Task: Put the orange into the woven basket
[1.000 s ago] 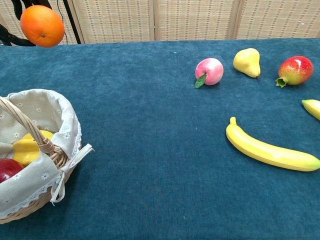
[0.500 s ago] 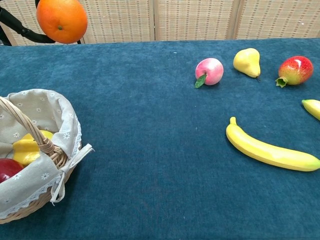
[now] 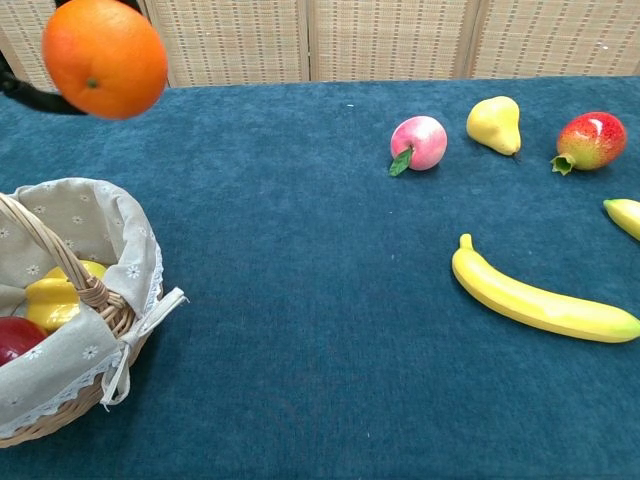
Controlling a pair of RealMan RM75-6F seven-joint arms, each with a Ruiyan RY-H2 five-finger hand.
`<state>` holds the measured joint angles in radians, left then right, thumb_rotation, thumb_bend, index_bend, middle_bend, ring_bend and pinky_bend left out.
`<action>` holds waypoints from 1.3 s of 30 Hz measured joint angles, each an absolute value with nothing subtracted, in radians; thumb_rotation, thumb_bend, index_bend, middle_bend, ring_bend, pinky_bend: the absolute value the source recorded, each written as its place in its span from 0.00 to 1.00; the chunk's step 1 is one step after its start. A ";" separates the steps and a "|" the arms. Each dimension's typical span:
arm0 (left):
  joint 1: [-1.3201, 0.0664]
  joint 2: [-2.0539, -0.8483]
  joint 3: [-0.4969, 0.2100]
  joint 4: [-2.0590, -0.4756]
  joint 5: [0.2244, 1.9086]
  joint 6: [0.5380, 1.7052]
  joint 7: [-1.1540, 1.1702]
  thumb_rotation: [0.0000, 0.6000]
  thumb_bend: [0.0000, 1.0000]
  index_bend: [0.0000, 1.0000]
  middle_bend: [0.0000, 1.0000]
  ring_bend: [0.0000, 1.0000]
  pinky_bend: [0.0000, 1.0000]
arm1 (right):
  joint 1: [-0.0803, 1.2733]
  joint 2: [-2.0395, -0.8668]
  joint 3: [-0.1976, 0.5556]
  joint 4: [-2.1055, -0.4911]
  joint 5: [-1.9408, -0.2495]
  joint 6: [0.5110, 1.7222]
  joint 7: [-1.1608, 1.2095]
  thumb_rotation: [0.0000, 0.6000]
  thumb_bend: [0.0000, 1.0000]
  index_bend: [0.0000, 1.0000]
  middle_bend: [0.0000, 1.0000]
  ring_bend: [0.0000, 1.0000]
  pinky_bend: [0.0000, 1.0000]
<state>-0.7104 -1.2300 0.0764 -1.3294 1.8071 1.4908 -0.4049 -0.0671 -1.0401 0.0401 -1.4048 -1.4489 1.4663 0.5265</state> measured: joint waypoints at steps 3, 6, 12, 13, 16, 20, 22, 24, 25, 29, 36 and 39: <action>-0.688 -1.204 0.094 -1.359 1.828 1.505 -0.397 1.00 0.32 0.65 0.52 0.46 0.52 | -0.066 -1.042 0.041 -1.403 -1.449 1.464 0.530 1.00 0.00 0.42 0.21 0.23 0.17; -0.671 -1.186 0.101 -1.376 1.841 1.518 -0.393 1.00 0.32 0.65 0.52 0.46 0.52 | -0.066 -1.043 0.041 -1.402 -1.449 1.464 0.530 1.00 0.00 0.42 0.21 0.24 0.17; -0.643 -1.156 0.111 -1.390 1.852 1.534 -0.393 1.00 0.32 0.65 0.52 0.46 0.52 | -0.070 -1.039 0.043 -1.406 -1.447 1.470 0.528 1.00 0.00 0.42 0.21 0.24 0.17; -0.637 -1.151 0.112 -1.391 1.854 1.538 -0.395 1.00 0.32 0.65 0.52 0.46 0.52 | -0.071 -1.039 0.043 -1.406 -1.447 1.471 0.528 1.00 0.00 0.42 0.21 0.24 0.17; -0.619 -1.143 0.117 -1.391 1.856 1.544 -0.399 1.00 0.32 0.65 0.52 0.46 0.52 | -0.075 -1.036 0.043 -1.407 -1.446 1.475 0.530 1.00 0.00 0.42 0.21 0.24 0.17; -0.593 -1.139 0.127 -1.379 1.863 1.554 -0.407 1.00 0.32 0.65 0.52 0.46 0.52 | -0.080 -1.033 0.043 -1.407 -1.446 1.480 0.534 1.00 0.00 0.42 0.21 0.24 0.17; -0.580 -1.140 0.134 -1.368 1.872 1.560 -0.407 1.00 0.32 0.65 0.52 0.46 0.52 | -0.081 -1.032 0.043 -1.407 -1.446 1.481 0.535 1.00 0.00 0.42 0.21 0.24 0.17; -0.571 -1.142 0.135 -1.361 1.877 1.564 -0.401 1.00 0.32 0.65 0.52 0.46 0.52 | -0.081 -1.032 0.043 -1.407 -1.447 1.481 0.536 1.00 0.00 0.42 0.21 0.24 0.17; -0.567 -1.144 0.135 -1.359 1.879 1.565 -0.400 1.00 0.32 0.65 0.52 0.46 0.52 | -0.081 -1.032 0.043 -1.407 -1.448 1.481 0.536 1.00 0.00 0.42 0.21 0.24 0.17; -0.565 -1.145 0.129 -1.358 1.880 1.560 -0.411 1.00 0.32 0.64 0.52 0.45 0.52 | -0.085 -1.031 0.041 -1.409 -1.450 1.485 0.538 1.00 0.00 0.43 0.21 0.24 0.17; -0.581 -1.122 0.130 -1.365 1.896 1.525 -0.446 1.00 0.27 0.49 0.38 0.31 0.42 | -0.095 -1.022 0.043 -1.411 -1.445 1.496 0.545 1.00 0.00 0.43 0.21 0.24 0.17; -0.588 -1.102 0.133 -1.380 1.905 1.508 -0.447 1.00 0.25 0.40 0.30 0.24 0.35 | -0.097 -1.020 0.044 -1.409 -1.444 1.496 0.549 1.00 0.00 0.43 0.21 0.24 0.17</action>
